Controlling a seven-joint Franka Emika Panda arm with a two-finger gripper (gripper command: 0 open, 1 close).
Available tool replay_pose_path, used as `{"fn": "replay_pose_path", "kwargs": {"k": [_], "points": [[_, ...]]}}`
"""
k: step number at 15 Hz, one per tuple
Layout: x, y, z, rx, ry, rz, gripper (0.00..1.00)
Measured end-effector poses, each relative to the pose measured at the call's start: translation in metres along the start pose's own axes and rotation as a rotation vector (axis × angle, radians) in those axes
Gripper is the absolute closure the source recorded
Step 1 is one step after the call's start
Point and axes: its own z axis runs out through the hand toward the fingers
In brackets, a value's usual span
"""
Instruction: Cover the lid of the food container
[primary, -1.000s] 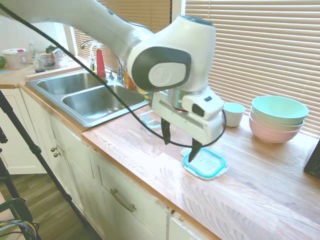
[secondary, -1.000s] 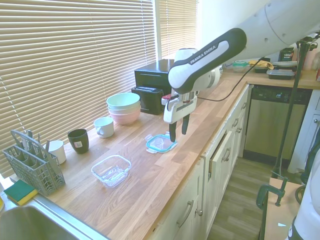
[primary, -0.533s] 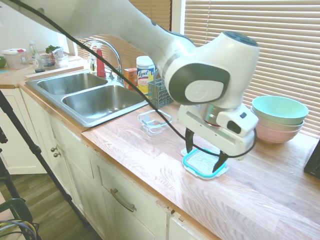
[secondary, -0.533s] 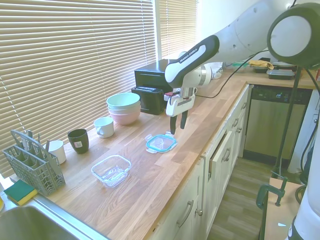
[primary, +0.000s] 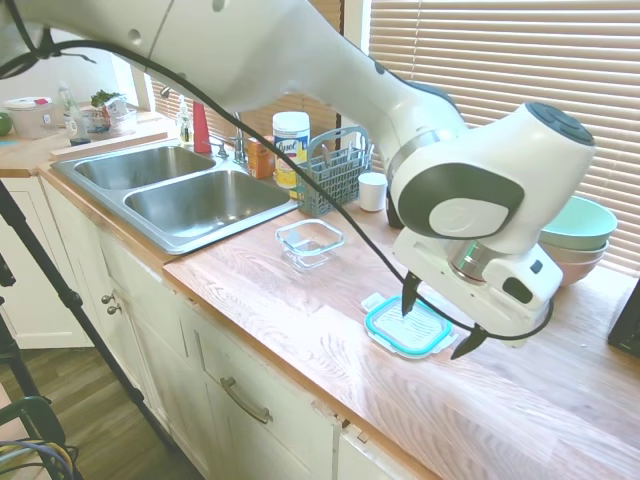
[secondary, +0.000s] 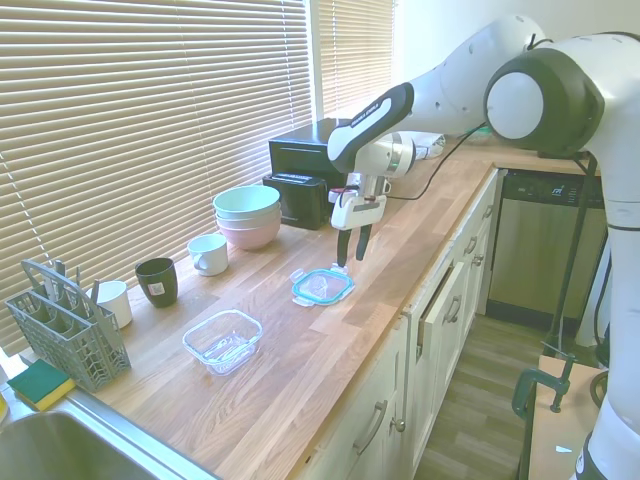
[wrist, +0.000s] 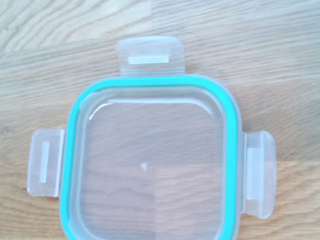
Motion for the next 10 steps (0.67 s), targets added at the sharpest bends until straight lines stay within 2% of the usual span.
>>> {"fn": "replay_pose_path", "kwargs": {"k": [3,10], "points": [[0.006,0.004,0.003,0.026,-0.024,0.026,0.00],[0.010,-0.005,0.012,0.045,-0.079,0.035,0.00]]}}
